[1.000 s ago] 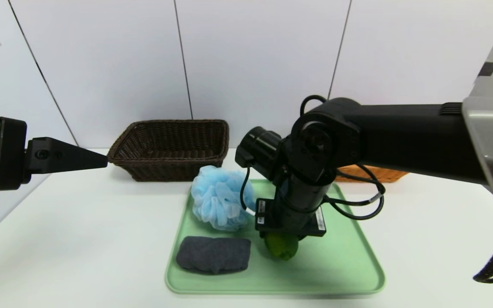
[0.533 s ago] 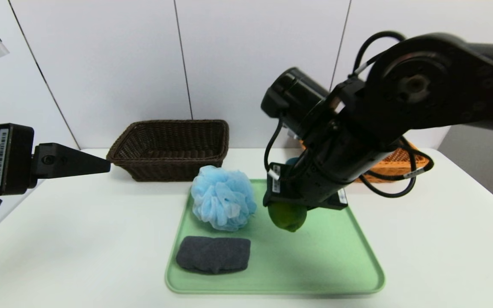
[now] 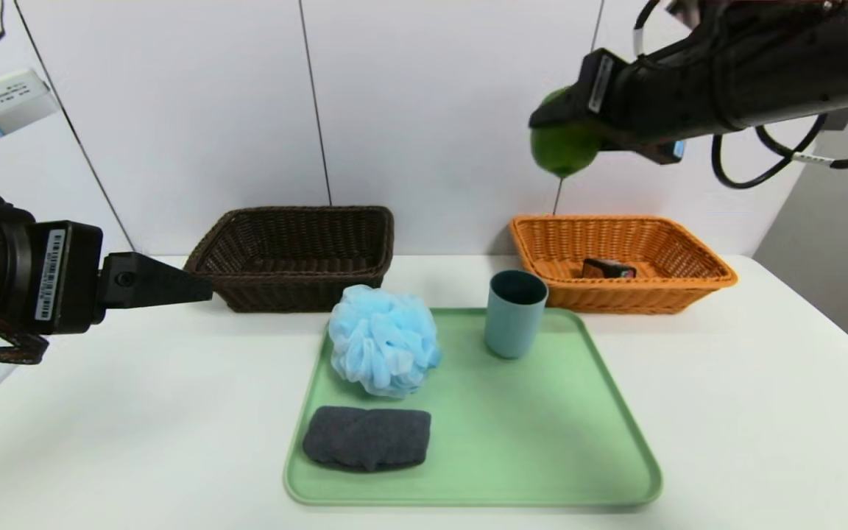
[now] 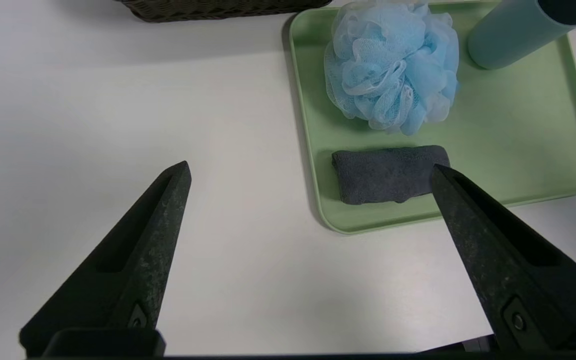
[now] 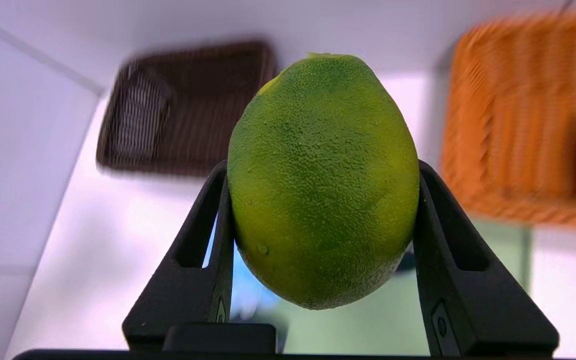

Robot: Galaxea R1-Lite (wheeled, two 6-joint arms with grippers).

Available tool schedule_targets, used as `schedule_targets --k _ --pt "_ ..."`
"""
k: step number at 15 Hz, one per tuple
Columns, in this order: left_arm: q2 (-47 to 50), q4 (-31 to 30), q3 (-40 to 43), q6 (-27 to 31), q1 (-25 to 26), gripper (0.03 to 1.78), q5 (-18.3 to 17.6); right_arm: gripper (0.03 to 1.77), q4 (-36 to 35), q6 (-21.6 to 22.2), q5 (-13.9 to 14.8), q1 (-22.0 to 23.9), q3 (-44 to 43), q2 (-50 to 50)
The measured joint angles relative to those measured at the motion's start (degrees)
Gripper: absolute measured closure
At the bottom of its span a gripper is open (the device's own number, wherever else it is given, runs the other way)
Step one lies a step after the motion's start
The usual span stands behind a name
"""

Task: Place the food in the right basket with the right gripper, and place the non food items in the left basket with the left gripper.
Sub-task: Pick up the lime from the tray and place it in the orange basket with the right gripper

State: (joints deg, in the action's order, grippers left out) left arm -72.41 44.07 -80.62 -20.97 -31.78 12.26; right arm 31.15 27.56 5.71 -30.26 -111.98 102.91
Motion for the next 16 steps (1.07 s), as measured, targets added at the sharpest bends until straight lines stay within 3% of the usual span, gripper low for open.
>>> schedule_targets --k 5,7,10,16 --pt "-1.7 -2.1 0.0 0.1 0.0 0.12 -0.2 0.82 -8.0 -0.8 -1.9 15.3 0.0 4.2" --pt "-2.7 -3.6 0.0 0.1 0.0 0.12 -0.3 0.82 -8.7 -0.3 -3.4 19.4 0.0 7.3" --pt "-4.8 -6.8 -0.2 0.5 0.0 0.12 -0.3 0.83 -8.9 1.0 -4.7 22.9 0.0 12.1" --pt "-7.2 -8.0 -0.3 0.4 0.0 0.12 -0.5 0.83 -11.9 1.3 -4.7 27.8 0.0 21.3"
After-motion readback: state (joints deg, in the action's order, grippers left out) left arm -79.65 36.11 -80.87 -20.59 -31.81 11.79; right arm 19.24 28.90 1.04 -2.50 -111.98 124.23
